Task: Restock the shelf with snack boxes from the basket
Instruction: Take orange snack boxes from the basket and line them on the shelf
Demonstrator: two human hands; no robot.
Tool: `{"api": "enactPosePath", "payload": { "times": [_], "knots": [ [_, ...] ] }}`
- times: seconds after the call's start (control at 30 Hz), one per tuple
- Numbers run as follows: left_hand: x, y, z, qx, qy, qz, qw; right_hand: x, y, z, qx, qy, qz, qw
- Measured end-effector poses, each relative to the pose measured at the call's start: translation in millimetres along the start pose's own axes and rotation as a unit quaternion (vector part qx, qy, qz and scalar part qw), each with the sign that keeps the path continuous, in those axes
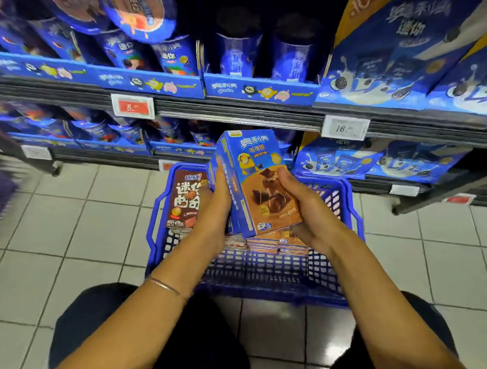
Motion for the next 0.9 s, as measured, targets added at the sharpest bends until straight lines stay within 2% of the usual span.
{"api": "enactPosePath", "payload": {
  "times": [0.23,0.47,0.57,0.7,0.8,0.9],
  "knots": [
    [-31.7,116.0,-111.5,-0.035,0.039,0.006,0.999,-85.2,-116.1,-67.1,-0.004,0.009,0.041,0.999],
    [-94.6,227.1,-259.4,-0.042,-0.046,-0.047,0.997,-186.8,-255.0,-168.2,0.019,0.011,-0.004,1.0],
    [-123.1,279.1,-327.3,-0.079,-0.071,-0.063,0.992,-226.9,-308.7,-218.3,0.04,0.0,0.008,0.999],
    [-160.0,337.3,-407.7,-0.13,-0.085,-0.041,0.987,-268.1,-373.0,-276.2,0.079,0.018,-0.073,0.994],
    [-189.2,375.8,-456.5,-0.172,-0.14,-0.013,0.975,-296.1,-419.2,-310.0,0.127,0.015,-0.145,0.981],
    [-211.0,412.7,-491.3,-0.216,-0.163,0.0,0.963,-315.7,-461.3,-336.9,0.186,0.014,-0.186,0.965]
  ]
}}
Point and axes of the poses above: each hand's wrist, its own z-axis towards the middle knuckle, its own x-axis out of the back of the hand, y = z × x, the point moved 5 cm from there along z, towards the middle knuckle, and after that the axes turned 15 degrees about -y, right-handed, at the moved point
